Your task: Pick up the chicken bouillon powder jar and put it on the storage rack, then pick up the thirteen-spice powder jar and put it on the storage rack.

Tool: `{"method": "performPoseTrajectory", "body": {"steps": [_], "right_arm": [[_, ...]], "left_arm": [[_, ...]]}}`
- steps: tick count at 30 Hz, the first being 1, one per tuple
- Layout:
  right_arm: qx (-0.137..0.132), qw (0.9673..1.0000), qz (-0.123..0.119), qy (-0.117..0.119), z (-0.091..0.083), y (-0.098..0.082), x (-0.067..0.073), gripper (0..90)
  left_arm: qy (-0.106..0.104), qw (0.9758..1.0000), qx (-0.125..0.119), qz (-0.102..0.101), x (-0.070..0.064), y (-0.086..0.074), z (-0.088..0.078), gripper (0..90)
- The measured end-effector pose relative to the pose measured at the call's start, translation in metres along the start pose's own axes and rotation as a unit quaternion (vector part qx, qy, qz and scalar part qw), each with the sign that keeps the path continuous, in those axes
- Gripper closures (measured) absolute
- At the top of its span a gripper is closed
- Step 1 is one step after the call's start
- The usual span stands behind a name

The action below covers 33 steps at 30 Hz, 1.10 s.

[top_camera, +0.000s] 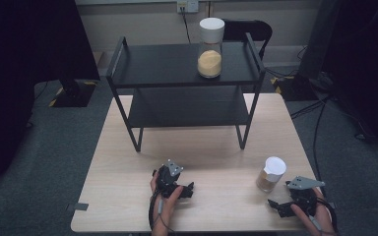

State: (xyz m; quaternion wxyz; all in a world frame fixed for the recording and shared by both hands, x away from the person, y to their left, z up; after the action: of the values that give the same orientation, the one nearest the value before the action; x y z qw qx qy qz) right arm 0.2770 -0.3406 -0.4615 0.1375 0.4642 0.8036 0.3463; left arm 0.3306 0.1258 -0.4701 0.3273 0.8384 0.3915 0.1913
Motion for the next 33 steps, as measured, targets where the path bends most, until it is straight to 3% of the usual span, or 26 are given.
{"method": "performPoseTrajectory", "body": {"steps": [33], "right_arm": [[0.001, 0.9999, -0.009, 0.010, -0.0008, 0.0000, -0.0005, 0.4]], "left_arm": [[0.000, 1.0000, 0.000, 0.000, 0.0000, 0.0000, 0.0000, 0.0]]}}
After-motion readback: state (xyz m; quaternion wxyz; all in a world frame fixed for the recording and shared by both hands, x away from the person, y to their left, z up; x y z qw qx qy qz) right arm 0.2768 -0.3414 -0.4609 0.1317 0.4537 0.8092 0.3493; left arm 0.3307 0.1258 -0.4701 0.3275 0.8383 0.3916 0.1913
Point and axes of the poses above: each handheld gripper's, and its own axes: z roughly forward along the jaws, y roughly out of its top, x roughly to its left, the point moved 9 cm from there along z, roughly forward along the jaws, and after that the axes turned 8 degrees about z, right-handed, at the moved point
